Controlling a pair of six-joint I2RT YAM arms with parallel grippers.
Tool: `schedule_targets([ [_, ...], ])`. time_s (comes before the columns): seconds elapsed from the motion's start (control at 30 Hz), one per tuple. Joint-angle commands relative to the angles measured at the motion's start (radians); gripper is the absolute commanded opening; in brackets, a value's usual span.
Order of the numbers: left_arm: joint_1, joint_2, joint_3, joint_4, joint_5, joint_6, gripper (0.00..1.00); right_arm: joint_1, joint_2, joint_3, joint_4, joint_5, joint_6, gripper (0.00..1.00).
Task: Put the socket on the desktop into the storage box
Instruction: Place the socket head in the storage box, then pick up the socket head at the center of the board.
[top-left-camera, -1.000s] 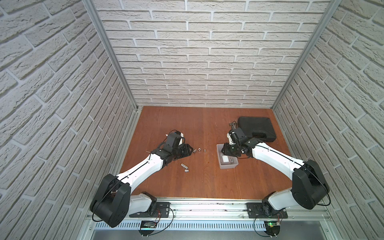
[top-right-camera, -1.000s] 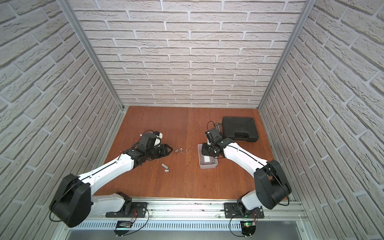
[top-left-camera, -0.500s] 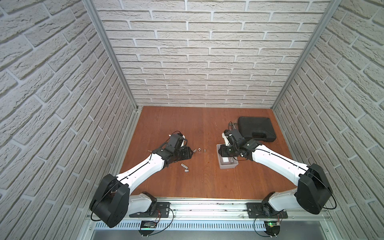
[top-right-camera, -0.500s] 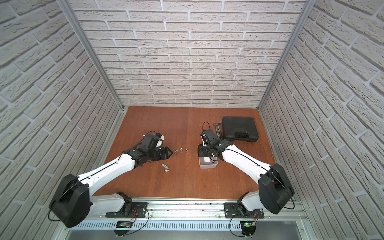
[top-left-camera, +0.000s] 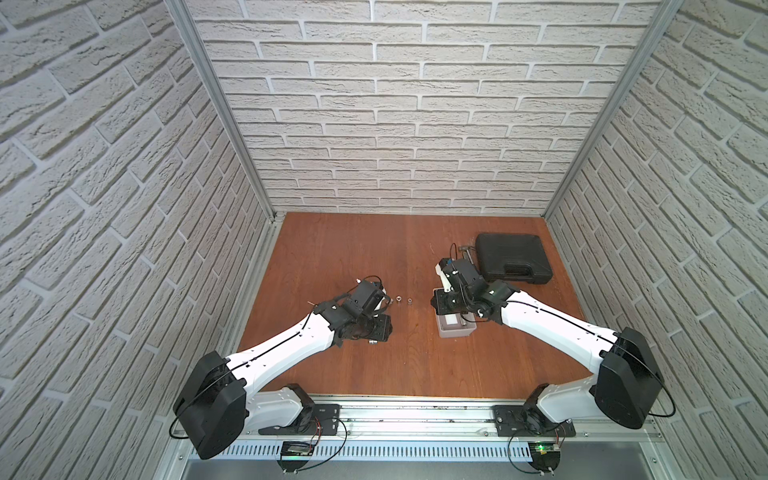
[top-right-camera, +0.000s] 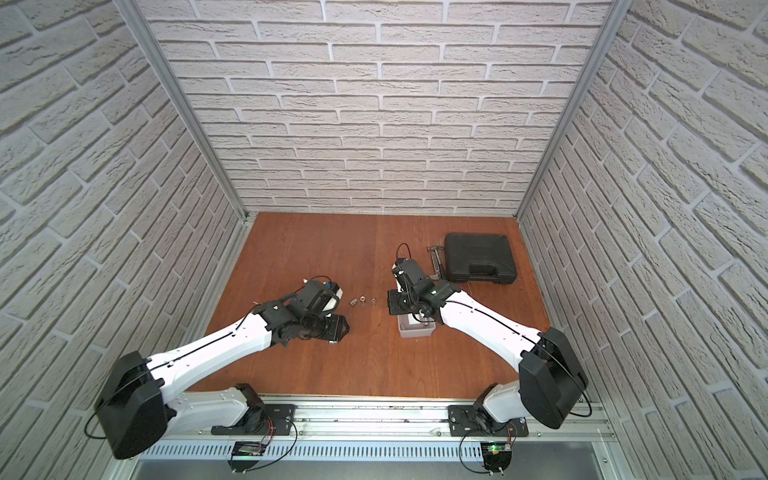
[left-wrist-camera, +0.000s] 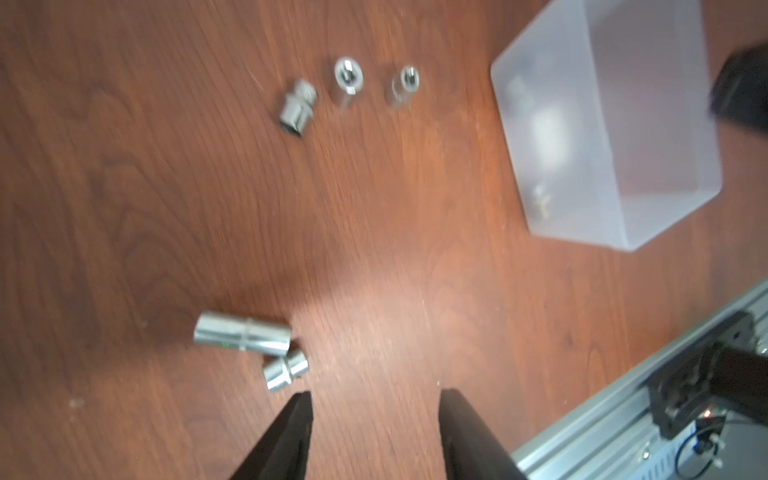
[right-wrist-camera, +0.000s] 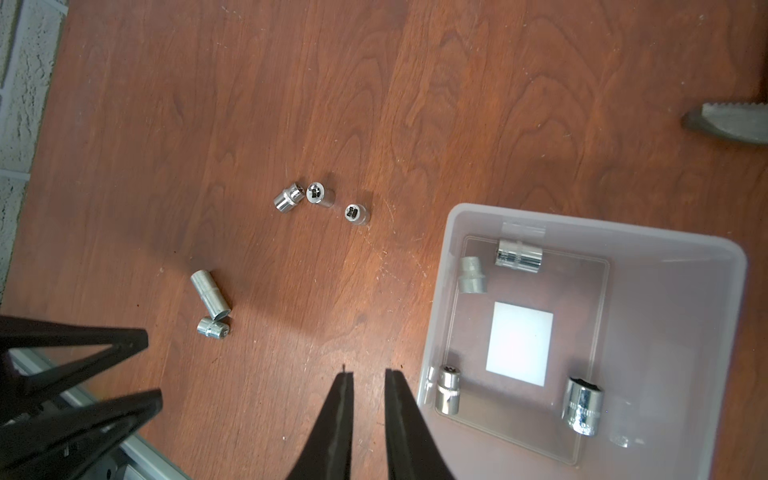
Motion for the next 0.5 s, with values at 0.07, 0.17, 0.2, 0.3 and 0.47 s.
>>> schedule_targets([
  [0.07,-0.049,-0.012,-0.015,-0.099,-0.096,-0.026,0.55,0.002,-0.028,-0.007,0.048,0.007,0.0,0.21],
  [0.17,-0.051,0.015,-0.03,-0.072,-0.124,-0.043,0.56,0.002,-0.011,0.001,0.049,0.004,0.0,0.21],
  [0.2,-0.051,0.032,-0.035,-0.053,-0.132,-0.046,0.56,0.002,-0.006,0.005,0.048,0.005,0.0,0.21],
  [0.3,-0.051,0.097,-0.024,-0.023,-0.148,-0.069,0.55,0.002,0.003,0.011,0.039,0.008,0.002,0.21],
  [0.47,-0.053,0.2,0.003,-0.016,-0.178,-0.095,0.52,0.002,-0.01,-0.002,0.036,0.018,-0.001,0.21],
])
